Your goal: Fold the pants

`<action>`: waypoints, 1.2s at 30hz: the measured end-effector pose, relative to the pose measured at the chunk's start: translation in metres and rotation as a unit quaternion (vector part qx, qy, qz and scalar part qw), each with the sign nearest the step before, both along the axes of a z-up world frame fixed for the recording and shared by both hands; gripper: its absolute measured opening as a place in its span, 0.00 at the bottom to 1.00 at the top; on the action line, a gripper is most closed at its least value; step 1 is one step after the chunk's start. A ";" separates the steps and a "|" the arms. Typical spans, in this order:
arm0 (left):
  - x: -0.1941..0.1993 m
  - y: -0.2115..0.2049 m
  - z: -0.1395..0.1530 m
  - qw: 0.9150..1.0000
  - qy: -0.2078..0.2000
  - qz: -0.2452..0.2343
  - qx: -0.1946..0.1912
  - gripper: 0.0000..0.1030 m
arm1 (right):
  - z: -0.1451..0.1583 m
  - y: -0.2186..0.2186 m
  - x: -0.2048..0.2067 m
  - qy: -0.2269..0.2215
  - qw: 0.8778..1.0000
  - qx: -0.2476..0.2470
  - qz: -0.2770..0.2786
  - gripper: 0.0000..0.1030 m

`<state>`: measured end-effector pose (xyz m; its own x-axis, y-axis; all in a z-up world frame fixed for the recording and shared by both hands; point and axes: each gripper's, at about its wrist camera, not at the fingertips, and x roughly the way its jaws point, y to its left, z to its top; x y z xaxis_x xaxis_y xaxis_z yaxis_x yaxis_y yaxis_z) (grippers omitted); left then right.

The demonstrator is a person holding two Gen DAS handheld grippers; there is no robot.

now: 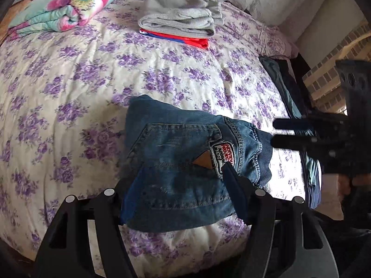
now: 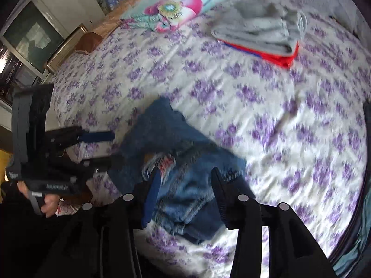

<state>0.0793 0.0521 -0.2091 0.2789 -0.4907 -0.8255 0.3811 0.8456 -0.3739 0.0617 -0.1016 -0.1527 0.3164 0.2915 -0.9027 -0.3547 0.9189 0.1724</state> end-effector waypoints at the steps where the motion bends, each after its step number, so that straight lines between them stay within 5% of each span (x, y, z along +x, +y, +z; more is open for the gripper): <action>1: -0.004 0.010 0.003 1.000 0.000 0.011 -0.008 0.63 | 0.002 0.012 0.011 -0.011 1.000 -0.010 0.011 0.50; 5: -0.014 0.029 0.009 0.999 0.001 0.028 -0.031 0.62 | -0.028 0.058 0.064 0.003 0.998 -0.029 0.052 0.49; 11: -0.015 -0.012 0.000 0.995 0.018 -0.043 -0.083 0.62 | -0.093 0.102 0.108 0.054 0.989 -0.120 0.073 0.52; 16: -0.006 -0.047 -0.058 0.995 0.078 -0.061 -0.035 0.62 | -0.107 0.105 0.121 0.071 0.989 -0.108 0.070 0.63; 21: -0.009 -0.042 -0.028 0.996 0.060 -0.059 -0.033 0.62 | -0.034 0.055 0.097 0.030 0.998 -0.043 0.042 0.65; 25: -0.008 -0.010 -0.001 0.998 0.034 -0.013 -0.049 0.63 | 0.004 -0.013 0.037 -0.001 1.000 -0.007 -0.020 0.87; 30: 0.014 0.023 -0.012 0.996 0.056 0.064 -0.026 0.64 | -0.028 -0.063 -0.026 0.035 0.990 0.051 -0.124 0.87; 36: 0.037 0.035 -0.025 0.990 0.085 0.109 -0.013 0.64 | -0.081 -0.054 -0.024 0.060 0.977 0.105 -0.178 0.87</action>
<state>0.1159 0.0873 -0.2339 0.2383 -0.4563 -0.8573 0.1212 0.8898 -0.4399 0.0373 -0.1555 -0.2336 0.3269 0.3650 -0.8717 0.0151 0.9203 0.3910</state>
